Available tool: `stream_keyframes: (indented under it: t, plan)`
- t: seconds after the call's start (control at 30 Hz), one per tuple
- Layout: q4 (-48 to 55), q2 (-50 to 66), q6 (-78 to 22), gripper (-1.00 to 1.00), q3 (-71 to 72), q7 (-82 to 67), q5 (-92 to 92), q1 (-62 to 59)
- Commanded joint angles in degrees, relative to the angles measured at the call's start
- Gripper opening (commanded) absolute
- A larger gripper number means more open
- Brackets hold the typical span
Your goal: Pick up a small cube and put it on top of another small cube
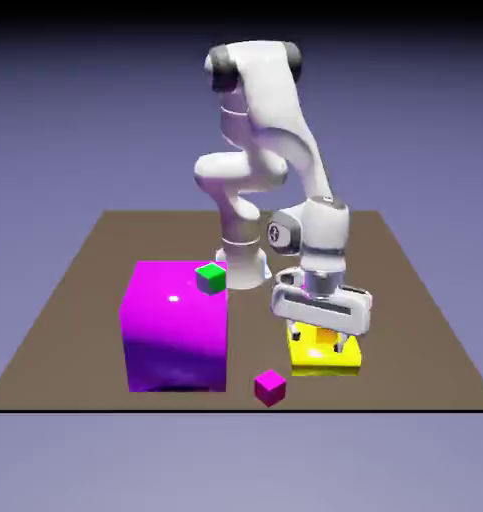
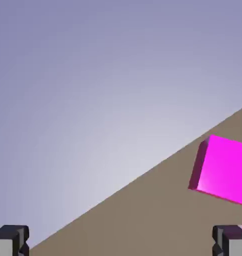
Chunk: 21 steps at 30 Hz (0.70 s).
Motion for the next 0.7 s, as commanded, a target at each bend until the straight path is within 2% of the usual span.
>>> stream_keyframes:
  t: [0.0,0.1,0.3,0.33,0.53,0.67]
  plan:
    - [-0.48,0.90,-0.29,0.00,-1.09,2.50,-0.81,-1.24]
    - [-1.14,2.12,-0.67,0.00,-2.56,5.88,-1.92,-2.94]
    - [2.92,13.45,6.92,0.00,-8.88,11.22,-7.85,1.30]
    - [2.92,13.45,6.92,-1.00,-8.88,11.22,-7.85,1.30]
    - [-0.80,3.07,-0.03,-1.00,-3.09,6.33,-2.42,-2.58]
    - [-4.75,-5.23,-4.42,-1.00,3.64,7.12,3.78,-0.94]
